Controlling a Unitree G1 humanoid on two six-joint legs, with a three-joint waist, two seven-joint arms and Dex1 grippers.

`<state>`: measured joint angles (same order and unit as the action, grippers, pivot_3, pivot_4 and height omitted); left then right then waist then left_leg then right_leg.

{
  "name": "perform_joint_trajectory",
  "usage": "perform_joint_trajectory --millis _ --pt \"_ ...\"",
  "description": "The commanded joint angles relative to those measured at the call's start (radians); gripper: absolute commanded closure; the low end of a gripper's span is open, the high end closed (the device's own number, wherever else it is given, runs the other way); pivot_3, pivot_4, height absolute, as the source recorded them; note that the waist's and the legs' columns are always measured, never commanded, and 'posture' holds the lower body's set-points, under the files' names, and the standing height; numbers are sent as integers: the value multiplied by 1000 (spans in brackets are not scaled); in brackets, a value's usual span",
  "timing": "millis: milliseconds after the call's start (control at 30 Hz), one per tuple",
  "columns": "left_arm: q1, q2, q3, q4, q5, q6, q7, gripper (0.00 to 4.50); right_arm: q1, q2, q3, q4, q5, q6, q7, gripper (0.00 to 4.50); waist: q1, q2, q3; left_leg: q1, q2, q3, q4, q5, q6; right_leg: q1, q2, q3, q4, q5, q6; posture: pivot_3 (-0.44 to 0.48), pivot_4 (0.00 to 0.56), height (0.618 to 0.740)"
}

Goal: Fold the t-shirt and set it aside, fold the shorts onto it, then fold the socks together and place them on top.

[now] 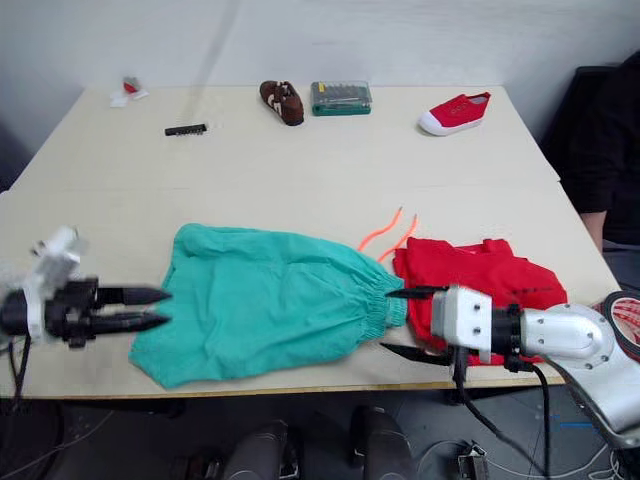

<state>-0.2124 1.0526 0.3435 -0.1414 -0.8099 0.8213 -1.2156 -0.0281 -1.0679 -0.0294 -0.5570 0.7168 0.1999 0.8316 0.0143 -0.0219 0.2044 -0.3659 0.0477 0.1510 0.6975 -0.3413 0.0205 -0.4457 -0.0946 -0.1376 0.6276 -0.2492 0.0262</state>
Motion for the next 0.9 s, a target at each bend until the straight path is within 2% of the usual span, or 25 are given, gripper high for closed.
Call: perform_joint_trajectory --millis 33,200,267,333,433,533,633,767,900 --pt "-47 -91 -117 41 95 -98 40 2810 -95 91 43 -43 58 181 -135 1908 -8 1 -1 0 0 1 0 0 0 0 0 0 0 0 0 0 150 740" --pt "-162 -244 -294 74 232 -219 83 4436 -325 299 223 83 -148 301 -262 3721 -15 0 -1 -3 0 3 0 1 -1 -3 1 -1 0 0 -1 0 150 740" --pt "-210 -300 -375 110 324 -282 119 4500 -393 384 286 148 -217 332 -291 4396 -15 0 -1 -4 -1 3 0 1 -1 -4 1 0 1 0 0 0 150 740" --pt "-259 -374 -446 210 460 -387 220 4500 -438 459 354 213 -284 353 -303 4458 -14 0 -2 -3 -1 4 0 1 -1 -3 1 0 1 0 0 0 150 740" --pt "-297 -463 -443 345 510 -440 298 4500 -454 501 425 292 -396 341 -294 4458 -15 1 -2 -4 -1 4 1 2 0 -4 1 0 1 0 0 0 150 740" --pt "-298 -485 -439 444 558 -530 309 4500 -431 498 435 375 -494 312 -318 4458 -17 1 -3 -5 -1 6 0 2 2 -4 1 -1 1 1 2 0 150 740" --pt "-294 -477 -421 496 567 -569 304 4500 -395 480 397 414 -545 297 -335 4458 -18 0 -8 -3 -1 8 1 1 3 -3 0 1 -1 2 3 0 150 740" --pt "-288 -413 -372 572 582 -624 293 4500 -313 406 288 364 -541 272 -299 4458 -11 -1 -13 0 -2 6 1 1 4 -1 -1 1 -1 2 3 0 150 740" --pt "-271 -356 -275 495 468 -508 245 4500 -263 413 161 222 -396 271 -212 4458 -19 -1 -13 -1 -1 6 1 0 4 -1 -1 1 -1 2 3 0 150 740"
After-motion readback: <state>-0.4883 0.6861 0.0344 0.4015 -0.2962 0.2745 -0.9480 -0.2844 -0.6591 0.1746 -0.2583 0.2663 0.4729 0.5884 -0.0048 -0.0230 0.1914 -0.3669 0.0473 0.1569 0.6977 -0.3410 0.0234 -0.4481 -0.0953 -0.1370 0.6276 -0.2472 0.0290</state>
